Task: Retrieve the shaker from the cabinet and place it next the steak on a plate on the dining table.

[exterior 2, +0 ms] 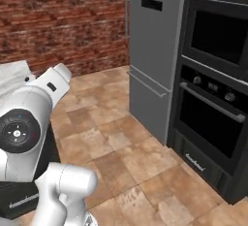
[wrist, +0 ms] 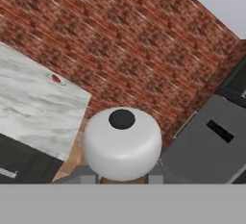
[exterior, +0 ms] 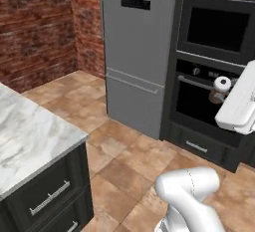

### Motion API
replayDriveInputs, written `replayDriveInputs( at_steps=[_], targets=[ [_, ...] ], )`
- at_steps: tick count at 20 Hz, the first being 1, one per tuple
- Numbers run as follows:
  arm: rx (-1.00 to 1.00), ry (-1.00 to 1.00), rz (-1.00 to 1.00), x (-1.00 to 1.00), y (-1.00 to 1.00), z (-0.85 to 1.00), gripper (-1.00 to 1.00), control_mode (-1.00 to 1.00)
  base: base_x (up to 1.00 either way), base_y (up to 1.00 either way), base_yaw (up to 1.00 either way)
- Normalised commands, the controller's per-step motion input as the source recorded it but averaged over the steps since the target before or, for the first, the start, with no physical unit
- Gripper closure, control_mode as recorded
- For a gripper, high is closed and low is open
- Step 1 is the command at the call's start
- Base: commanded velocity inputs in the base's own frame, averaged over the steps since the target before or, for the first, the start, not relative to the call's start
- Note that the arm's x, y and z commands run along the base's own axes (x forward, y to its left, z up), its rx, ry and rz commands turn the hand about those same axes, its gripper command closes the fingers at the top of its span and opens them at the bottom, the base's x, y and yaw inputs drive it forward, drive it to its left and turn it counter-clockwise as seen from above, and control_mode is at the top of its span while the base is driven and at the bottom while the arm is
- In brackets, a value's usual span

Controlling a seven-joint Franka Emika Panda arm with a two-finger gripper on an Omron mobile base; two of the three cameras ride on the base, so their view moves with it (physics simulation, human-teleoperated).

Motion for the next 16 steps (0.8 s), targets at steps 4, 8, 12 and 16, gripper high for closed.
replayDriveInputs(
  at_steps=[4,8,12,16],
  targets=[
    [0.0,0.0,0.0,0.0,0.0,0.0,1.0,1.0,0.05,0.01,0.41],
    [0.0,0.0,0.0,0.0,0.0,0.0,1.0,1.0,0.22,-0.26,0.25],
    [0.0,0.0,0.0,0.0,0.0,0.0,1.0,1.0,0.27,-0.65,0.2],
    [0.0,0.0,0.0,0.0,0.0,0.0,1.0,1.0,0.38,-0.8,0.17]
  ],
)
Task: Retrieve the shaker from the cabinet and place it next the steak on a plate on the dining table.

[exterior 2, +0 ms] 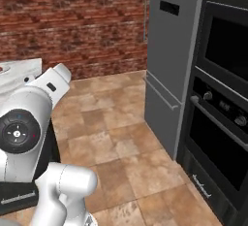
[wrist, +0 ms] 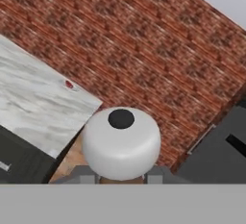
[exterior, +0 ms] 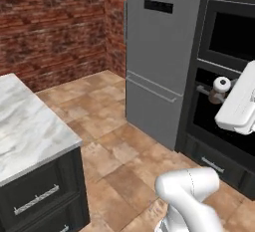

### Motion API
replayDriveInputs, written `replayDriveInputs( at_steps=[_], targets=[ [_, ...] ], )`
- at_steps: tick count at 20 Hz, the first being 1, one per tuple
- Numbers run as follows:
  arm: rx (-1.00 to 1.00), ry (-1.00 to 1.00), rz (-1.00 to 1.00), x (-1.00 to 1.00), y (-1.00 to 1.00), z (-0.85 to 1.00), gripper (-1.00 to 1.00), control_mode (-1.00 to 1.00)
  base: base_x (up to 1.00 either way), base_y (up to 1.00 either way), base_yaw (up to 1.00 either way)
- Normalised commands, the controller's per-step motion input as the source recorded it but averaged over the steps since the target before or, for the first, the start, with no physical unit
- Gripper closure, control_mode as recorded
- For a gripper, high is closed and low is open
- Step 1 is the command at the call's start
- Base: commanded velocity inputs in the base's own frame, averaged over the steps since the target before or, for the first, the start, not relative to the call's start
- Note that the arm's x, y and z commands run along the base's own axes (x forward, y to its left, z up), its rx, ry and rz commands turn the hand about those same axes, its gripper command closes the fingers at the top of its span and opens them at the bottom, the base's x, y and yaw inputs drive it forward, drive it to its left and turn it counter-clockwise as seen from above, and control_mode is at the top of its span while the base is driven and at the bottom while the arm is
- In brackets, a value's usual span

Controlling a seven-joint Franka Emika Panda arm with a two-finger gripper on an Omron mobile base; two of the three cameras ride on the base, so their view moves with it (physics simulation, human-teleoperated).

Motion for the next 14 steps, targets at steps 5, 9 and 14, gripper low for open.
replayDriveInputs(
  at_steps=[5,9,14],
  targets=[
    [0.0,0.0,0.0,0.0,0.0,0.0,1.0,1.0,0.5,-0.3,0.27],
    [0.0,0.0,0.0,0.0,0.0,0.0,1.0,1.0,0.83,0.0,0.41],
    [0.0,0.0,0.0,0.0,0.0,0.0,1.0,1.0,0.99,-0.05,0.42]
  ],
)
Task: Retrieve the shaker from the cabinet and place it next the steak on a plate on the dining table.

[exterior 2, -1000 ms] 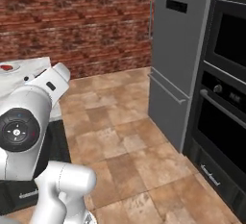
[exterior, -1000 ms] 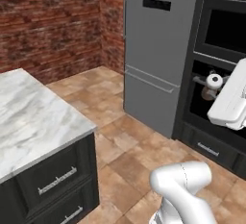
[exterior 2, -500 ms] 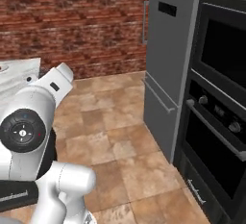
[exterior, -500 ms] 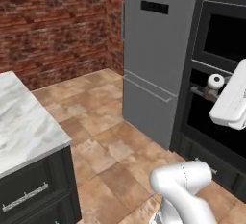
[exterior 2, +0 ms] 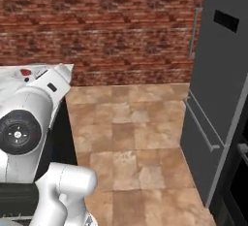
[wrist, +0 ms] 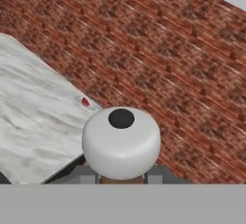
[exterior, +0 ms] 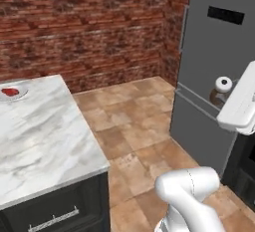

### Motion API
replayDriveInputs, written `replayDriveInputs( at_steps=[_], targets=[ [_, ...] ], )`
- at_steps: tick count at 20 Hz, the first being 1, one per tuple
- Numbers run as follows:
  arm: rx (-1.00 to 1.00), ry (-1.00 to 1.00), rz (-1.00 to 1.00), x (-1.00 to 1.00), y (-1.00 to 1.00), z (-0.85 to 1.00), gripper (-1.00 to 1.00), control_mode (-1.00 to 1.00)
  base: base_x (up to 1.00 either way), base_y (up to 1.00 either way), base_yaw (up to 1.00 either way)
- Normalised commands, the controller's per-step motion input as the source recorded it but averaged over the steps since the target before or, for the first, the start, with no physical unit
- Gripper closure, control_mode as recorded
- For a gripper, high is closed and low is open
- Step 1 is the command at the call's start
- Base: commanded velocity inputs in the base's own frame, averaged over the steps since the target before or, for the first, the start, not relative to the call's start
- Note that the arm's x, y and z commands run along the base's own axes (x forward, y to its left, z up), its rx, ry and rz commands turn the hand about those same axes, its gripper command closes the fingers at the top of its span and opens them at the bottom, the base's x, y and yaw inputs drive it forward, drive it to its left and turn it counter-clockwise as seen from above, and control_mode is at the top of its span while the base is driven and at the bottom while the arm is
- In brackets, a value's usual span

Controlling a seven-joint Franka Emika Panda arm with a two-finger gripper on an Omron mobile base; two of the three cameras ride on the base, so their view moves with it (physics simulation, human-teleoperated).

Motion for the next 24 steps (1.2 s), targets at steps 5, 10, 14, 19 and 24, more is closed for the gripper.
replayDriveInputs(
  at_steps=[5,10,14,19,24],
  targets=[
    [0.0,0.0,0.0,0.0,0.0,0.0,1.0,1.0,0.85,-0.44,0.29],
    [0.0,0.0,0.0,0.0,0.0,0.0,1.0,1.0,0.98,-0.29,0.24],
    [0.0,0.0,0.0,0.0,0.0,0.0,1.0,1.0,1.0,-0.02,0.2],
    [0.0,0.0,0.0,0.0,0.0,0.0,1.0,1.0,1.0,0.0,0.22],
    [0.0,0.0,0.0,0.0,0.0,0.0,1.0,1.0,1.0,-0.06,0.22]
  ],
)
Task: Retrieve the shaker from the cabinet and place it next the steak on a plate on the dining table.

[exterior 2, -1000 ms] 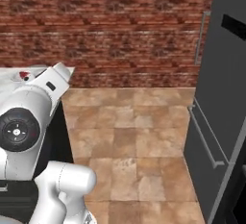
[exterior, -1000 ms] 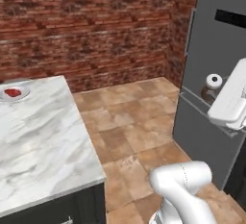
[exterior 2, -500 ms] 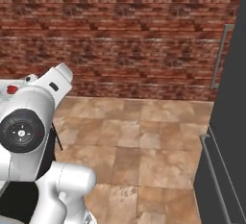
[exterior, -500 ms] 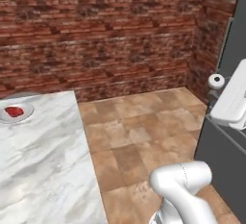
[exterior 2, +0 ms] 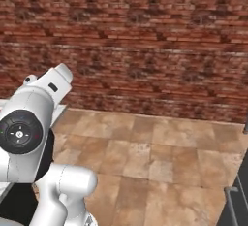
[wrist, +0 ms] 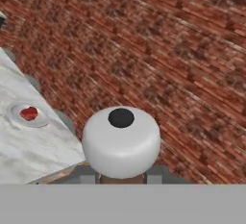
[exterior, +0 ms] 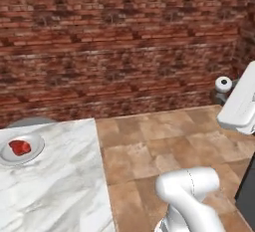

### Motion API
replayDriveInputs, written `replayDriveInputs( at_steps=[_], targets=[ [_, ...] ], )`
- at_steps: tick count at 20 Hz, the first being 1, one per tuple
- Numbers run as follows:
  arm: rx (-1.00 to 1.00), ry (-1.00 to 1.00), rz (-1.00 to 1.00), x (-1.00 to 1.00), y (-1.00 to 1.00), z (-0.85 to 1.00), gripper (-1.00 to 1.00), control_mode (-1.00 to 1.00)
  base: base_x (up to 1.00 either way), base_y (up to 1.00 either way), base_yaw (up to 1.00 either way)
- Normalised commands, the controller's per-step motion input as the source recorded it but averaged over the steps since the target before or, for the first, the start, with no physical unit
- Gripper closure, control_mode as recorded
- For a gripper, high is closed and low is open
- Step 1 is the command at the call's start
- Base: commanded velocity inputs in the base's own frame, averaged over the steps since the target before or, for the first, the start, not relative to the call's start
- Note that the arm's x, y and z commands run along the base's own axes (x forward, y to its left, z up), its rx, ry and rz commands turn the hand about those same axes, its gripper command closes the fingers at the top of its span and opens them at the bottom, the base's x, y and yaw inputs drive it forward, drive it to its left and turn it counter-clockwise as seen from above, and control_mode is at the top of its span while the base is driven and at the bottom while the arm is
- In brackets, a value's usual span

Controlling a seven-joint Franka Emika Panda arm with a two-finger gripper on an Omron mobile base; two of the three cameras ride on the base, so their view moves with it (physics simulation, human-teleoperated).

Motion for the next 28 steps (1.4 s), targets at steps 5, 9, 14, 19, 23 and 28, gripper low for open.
replayDriveInputs(
  at_steps=[5,9,14,19,23,28],
  targets=[
    [0.0,0.0,0.0,0.0,0.0,0.0,1.0,1.0,1.0,-0.16,0.32],
    [0.0,0.0,0.0,0.0,0.0,0.0,1.0,1.0,1.0,-0.14,0.43],
    [0.0,0.0,0.0,0.0,0.0,0.0,1.0,1.0,1.0,-0.3,0.48],
    [0.0,0.0,0.0,0.0,0.0,0.0,1.0,1.0,1.0,-0.36,0.52],
    [0.0,0.0,0.0,0.0,0.0,0.0,1.0,1.0,0.99,-0.37,0.6],
    [0.0,0.0,0.0,0.0,0.0,0.0,1.0,1.0,0.73,-0.23,0.72]
  ],
)
